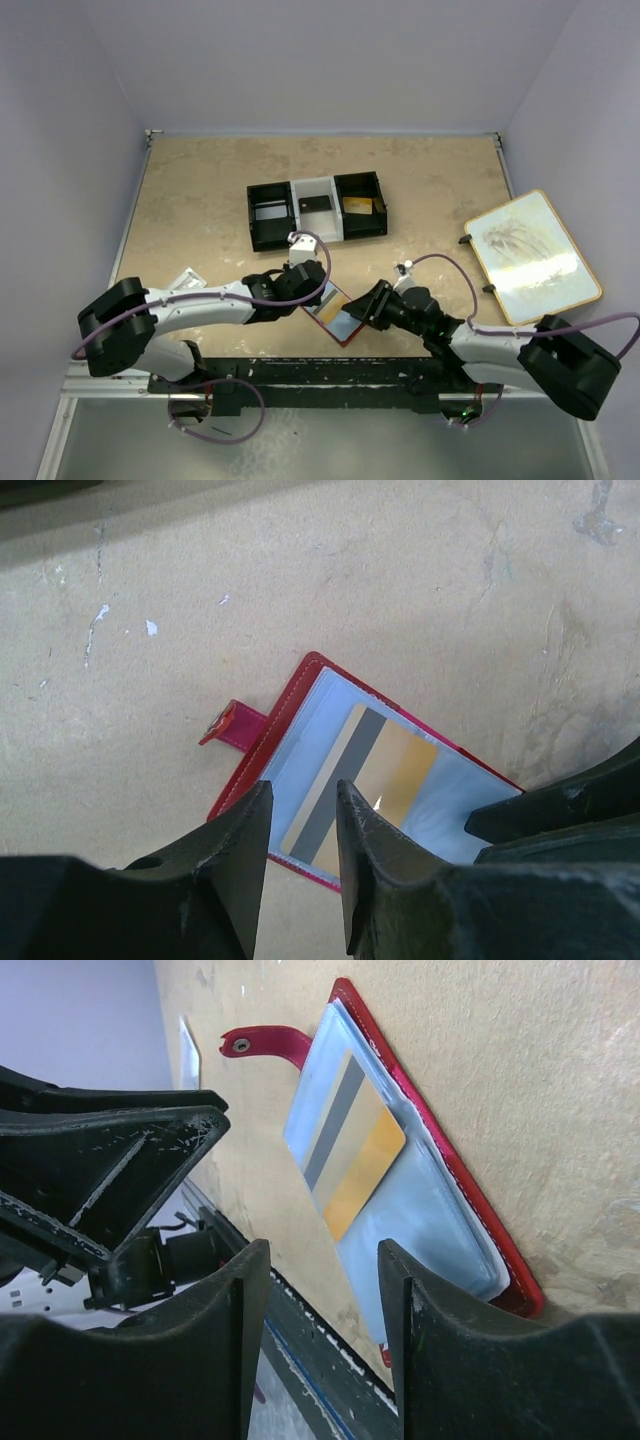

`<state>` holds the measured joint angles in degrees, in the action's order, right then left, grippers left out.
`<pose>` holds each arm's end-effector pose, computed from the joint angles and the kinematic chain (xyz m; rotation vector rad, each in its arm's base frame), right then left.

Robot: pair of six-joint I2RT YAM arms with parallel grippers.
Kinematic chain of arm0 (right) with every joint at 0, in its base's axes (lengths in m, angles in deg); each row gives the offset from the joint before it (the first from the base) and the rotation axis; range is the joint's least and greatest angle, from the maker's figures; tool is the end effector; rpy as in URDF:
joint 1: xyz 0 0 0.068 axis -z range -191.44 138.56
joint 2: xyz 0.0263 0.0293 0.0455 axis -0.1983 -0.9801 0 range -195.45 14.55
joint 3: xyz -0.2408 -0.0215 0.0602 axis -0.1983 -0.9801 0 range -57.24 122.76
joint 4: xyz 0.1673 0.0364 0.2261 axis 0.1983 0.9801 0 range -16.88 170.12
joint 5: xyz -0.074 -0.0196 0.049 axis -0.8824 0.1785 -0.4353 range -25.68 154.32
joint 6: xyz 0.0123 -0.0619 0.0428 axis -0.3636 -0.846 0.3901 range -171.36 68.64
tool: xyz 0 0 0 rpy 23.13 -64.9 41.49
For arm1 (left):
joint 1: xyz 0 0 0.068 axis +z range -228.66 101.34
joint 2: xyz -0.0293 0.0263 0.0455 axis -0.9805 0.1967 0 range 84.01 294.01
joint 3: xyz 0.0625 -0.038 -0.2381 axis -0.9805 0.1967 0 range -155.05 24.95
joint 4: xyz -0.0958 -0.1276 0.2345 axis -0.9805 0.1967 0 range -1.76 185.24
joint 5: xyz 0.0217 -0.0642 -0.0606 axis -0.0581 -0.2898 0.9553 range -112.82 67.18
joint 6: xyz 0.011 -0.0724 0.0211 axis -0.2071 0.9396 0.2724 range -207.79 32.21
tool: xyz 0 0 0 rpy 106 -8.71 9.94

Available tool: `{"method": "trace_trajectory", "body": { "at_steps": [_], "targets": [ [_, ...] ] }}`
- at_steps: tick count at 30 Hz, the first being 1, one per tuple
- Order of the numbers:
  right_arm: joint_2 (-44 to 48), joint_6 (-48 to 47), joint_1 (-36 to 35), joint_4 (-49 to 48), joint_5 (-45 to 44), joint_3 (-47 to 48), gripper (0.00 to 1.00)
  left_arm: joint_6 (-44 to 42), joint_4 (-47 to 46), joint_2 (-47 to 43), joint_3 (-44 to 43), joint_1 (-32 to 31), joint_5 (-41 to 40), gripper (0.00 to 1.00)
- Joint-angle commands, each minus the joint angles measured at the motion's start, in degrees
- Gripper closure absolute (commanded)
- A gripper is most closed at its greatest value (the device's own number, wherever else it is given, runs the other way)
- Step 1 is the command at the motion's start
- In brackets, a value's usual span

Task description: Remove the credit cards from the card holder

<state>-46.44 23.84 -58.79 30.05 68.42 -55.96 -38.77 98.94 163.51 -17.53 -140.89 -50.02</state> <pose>0.1481 0.1676 0.0816 0.4659 2.1193 1.4540 0.1731 -0.2652 0.1379 0.0514 2.3257 -0.4227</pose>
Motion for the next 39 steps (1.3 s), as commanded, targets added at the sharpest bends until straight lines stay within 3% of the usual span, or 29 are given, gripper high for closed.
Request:
{"method": "trace_trajectory", "body": {
  "at_steps": [1, 21, 35, 39],
  "targets": [
    [-3.82, -0.94, -0.28, -8.17, 2.22, 2.87, 0.50, 1.73, -3.22, 0.72, -2.18, 0.56, 2.01, 0.70],
    [-24.17, 4.62, -0.26, -15.16, 1.00, 2.43, 0.59, 1.83, -1.99, 8.34, -1.20, 0.80, 2.63, 0.75],
    [-31.29, 7.55, -0.25, -23.35, -1.19, 3.17, 0.69, 2.39, -0.15, 8.56, -0.41, 0.80, 1.57, 0.79],
    [-32.28, 7.42, -0.26, -24.29, -0.92, 3.29, 0.76, 2.49, -0.11, 8.49, -0.41, 0.80, 1.65, 0.79]
  ]
}}
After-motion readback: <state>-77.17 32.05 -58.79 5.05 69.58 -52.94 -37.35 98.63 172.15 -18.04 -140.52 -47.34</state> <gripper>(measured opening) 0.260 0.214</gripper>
